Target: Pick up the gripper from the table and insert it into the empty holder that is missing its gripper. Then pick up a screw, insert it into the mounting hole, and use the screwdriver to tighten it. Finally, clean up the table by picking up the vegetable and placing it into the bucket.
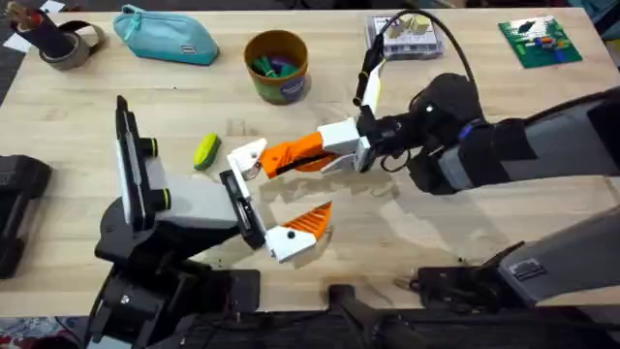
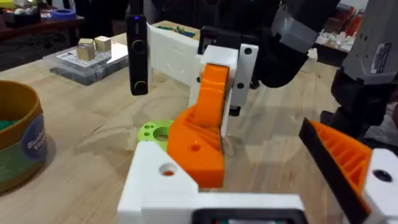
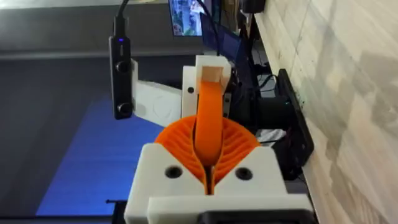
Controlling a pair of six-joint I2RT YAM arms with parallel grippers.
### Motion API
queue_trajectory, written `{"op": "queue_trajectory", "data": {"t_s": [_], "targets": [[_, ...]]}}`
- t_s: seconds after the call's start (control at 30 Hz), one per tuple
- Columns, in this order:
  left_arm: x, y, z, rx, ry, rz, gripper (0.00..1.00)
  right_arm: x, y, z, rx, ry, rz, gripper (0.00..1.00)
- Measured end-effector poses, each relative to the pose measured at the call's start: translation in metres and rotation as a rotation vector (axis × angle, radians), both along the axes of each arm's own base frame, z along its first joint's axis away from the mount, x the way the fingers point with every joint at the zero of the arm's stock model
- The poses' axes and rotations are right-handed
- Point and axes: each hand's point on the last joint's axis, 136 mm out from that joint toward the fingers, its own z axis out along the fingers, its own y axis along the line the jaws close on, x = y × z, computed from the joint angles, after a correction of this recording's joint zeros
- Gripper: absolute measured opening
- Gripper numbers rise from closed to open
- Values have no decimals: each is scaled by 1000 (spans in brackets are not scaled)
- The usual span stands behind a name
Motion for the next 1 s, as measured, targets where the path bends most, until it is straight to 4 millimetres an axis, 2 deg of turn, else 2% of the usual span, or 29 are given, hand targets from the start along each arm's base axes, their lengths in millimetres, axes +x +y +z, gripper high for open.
{"op": "queue_trajectory", "data": {"t_s": [0.57, 1.0], "targets": [[0, 0, 0, -1, 4, 0, 990, -5, 18, -2, 5, -16, -27, 23], [2, 1, 0, -7, 18, 12, 990, 7, 27, -4, -25, -17, -60, 23]]}}
